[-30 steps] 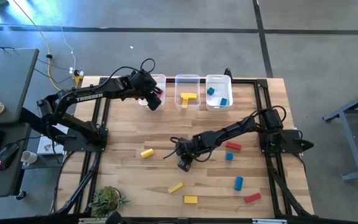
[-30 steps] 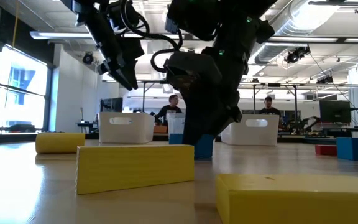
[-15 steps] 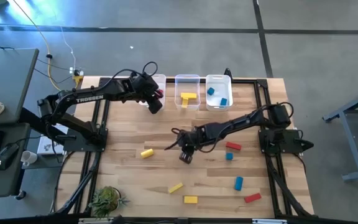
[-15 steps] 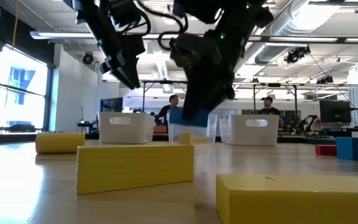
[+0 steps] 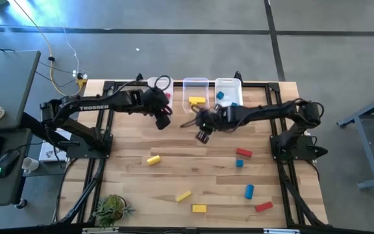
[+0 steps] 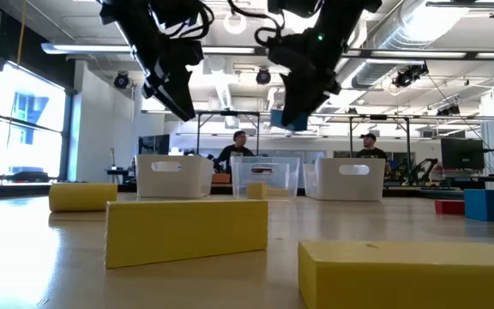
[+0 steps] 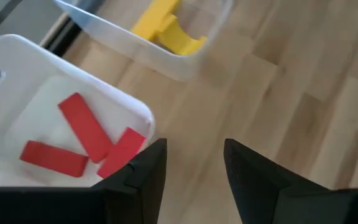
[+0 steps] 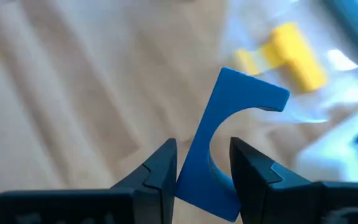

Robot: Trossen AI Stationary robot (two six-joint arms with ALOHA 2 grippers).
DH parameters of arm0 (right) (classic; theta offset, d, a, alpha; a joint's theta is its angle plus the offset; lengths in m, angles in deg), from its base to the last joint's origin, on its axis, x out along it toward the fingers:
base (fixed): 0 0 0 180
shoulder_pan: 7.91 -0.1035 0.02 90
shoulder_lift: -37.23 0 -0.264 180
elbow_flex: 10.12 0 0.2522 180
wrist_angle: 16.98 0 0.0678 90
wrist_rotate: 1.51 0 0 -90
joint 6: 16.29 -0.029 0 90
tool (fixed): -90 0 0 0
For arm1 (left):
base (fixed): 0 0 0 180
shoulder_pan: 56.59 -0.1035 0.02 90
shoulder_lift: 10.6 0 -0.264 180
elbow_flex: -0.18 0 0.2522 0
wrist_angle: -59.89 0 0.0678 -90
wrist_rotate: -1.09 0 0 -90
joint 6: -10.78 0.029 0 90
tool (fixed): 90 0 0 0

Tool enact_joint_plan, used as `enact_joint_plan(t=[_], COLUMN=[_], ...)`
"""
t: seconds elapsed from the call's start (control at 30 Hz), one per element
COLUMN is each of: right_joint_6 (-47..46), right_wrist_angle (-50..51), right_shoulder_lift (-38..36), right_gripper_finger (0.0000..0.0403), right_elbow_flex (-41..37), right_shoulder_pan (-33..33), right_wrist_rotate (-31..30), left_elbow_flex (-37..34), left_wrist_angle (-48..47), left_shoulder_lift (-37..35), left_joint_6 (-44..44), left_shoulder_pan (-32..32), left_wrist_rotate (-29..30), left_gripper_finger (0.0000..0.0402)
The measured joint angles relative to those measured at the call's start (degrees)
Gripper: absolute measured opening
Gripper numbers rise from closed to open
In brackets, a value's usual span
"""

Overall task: Sort & place blocks by color
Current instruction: Put the blue arch block into the right white bin

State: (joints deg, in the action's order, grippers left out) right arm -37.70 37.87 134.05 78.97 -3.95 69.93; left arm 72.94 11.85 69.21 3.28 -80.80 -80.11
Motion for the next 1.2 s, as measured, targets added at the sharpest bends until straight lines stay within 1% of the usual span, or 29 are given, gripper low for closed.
enact_joint_plan(t=[0.13,0.23,0.47,0.67,0.77,0.93,1.07,1.2], right_joint_6=[1.1,2.3,5.4,8.2,9.6,11.3,11.4,12.4], right_wrist_angle=[3.4,6.2,9.9,10.9,10.7,10.5,10.2,10.1], right_shoulder_lift=[-1.0,-1.0,-0.7,-0.7,-0.4,0.1,0.1,0.1], right_gripper_finger=[0.0099,0.0099,0.0100,0.0101,0.0102,0.0102,0.0102,0.0103], right_elbow_flex=[0.0,0.0,0.0,-0.4,-1.2,-3.0,-3.7,-4.0], right_shoulder_pan=[5.0,8.9,17.6,24.1,26.9,30.1,30.7,30.7], right_wrist_rotate=[-1.6,-2.7,-2.7,-1.7,0.3,2.5,2.9,5.5], left_elbow_flex=[0.0,0.0,0.0,-0.1,-0.1,-0.1,-0.1,-0.1], left_wrist_angle=[-1.4,-2.2,-4.1,-7.3,-8.2,-10.0,-11.2,-12.2], left_shoulder_lift=[0.0,0.0,0.0,0.0,0.0,0.0,0.0,0.0], left_joint_6=[0.0,-0.4,-3.4,-5.2,-7.4,-8.5,-11.1,-13.0], left_shoulder_pan=[2.4,4.0,7.3,10.2,11.4,12.9,14.2,15.4], left_wrist_rotate=[-0.6,-2.7,-6.7,-7.1,-6.9,-6.7,-6.7,-6.7], left_gripper_finger=[0.0149,0.0149,0.0150,0.0148,0.0148,0.0148,0.0149,0.0164])
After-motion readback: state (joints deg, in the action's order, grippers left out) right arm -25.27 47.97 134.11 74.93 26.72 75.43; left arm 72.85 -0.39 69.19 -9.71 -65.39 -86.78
